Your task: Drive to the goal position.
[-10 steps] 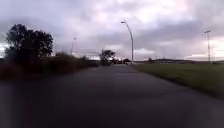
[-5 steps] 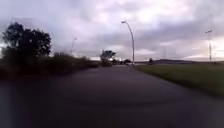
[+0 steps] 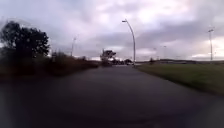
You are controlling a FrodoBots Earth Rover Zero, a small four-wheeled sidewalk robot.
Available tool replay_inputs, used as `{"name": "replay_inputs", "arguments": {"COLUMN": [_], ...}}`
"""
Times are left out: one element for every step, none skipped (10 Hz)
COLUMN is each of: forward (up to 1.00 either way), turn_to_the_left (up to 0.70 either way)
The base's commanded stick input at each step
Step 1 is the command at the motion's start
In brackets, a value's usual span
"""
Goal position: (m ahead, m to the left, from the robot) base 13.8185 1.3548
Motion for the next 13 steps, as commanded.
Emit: {"name": "replay_inputs", "arguments": {"forward": [0.70,0.70,0.70,0.70,0.70,0.70,0.70,0.70,0.70,0.70,0.70,0.70,0.70], "turn_to_the_left": [0.00,0.00,0.00,0.00,0.00,0.00,0.00,0.00,0.00,0.00,0.00,0.00,0.00]}}
